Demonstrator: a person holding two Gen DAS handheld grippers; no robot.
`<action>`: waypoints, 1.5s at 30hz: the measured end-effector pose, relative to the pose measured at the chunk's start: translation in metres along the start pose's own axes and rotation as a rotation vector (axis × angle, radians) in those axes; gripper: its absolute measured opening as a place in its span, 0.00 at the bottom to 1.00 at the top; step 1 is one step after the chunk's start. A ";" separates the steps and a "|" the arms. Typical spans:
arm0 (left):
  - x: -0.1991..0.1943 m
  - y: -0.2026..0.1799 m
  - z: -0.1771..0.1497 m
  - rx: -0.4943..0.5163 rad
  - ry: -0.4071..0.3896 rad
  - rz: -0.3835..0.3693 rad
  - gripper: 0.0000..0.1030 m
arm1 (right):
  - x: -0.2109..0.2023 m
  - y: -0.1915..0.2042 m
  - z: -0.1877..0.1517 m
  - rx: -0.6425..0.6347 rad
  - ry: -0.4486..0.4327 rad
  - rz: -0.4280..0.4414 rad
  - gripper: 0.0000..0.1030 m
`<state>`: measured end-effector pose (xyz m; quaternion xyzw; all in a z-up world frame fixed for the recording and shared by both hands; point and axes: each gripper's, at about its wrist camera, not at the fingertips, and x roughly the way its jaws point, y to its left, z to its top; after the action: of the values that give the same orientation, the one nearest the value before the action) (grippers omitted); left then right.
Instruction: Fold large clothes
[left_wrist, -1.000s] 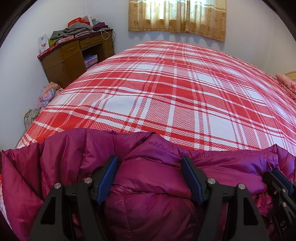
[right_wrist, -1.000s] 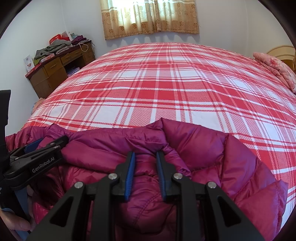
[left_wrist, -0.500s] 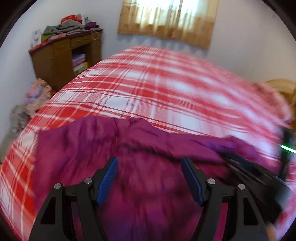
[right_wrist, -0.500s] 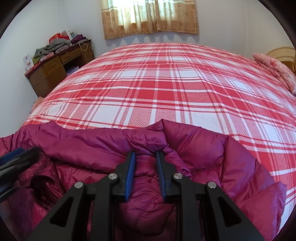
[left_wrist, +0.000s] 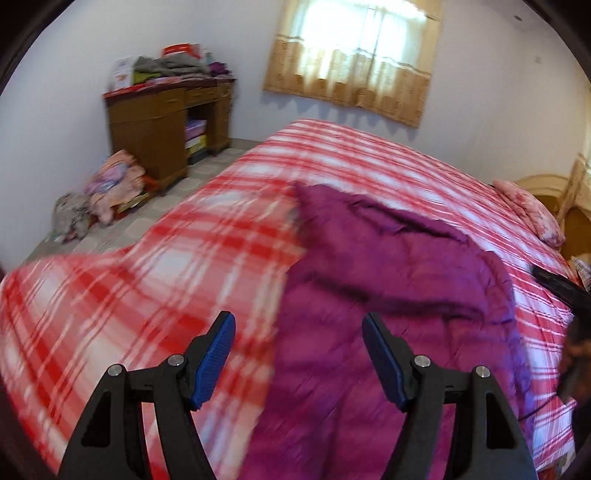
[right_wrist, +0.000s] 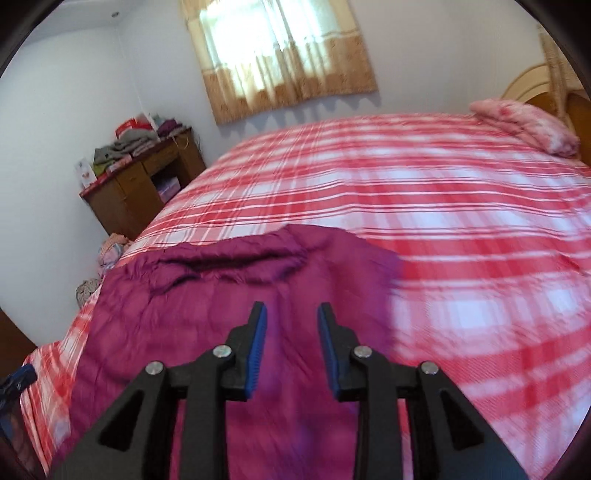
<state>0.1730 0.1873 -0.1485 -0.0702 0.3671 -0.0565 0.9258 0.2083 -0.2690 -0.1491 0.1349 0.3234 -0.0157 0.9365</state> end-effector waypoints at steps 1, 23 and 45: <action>-0.005 0.007 -0.007 -0.016 -0.002 0.008 0.69 | -0.020 -0.008 -0.008 0.006 -0.013 -0.008 0.38; -0.089 0.065 -0.104 -0.204 0.037 -0.018 0.73 | -0.275 -0.091 -0.100 0.014 -0.188 0.019 0.77; -0.057 0.023 -0.146 0.122 0.159 -0.006 0.73 | -0.206 -0.071 -0.184 0.050 0.149 0.064 0.77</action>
<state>0.0327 0.2060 -0.2197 -0.0100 0.4353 -0.0869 0.8960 -0.0732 -0.3006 -0.1793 0.1693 0.3872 0.0163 0.9062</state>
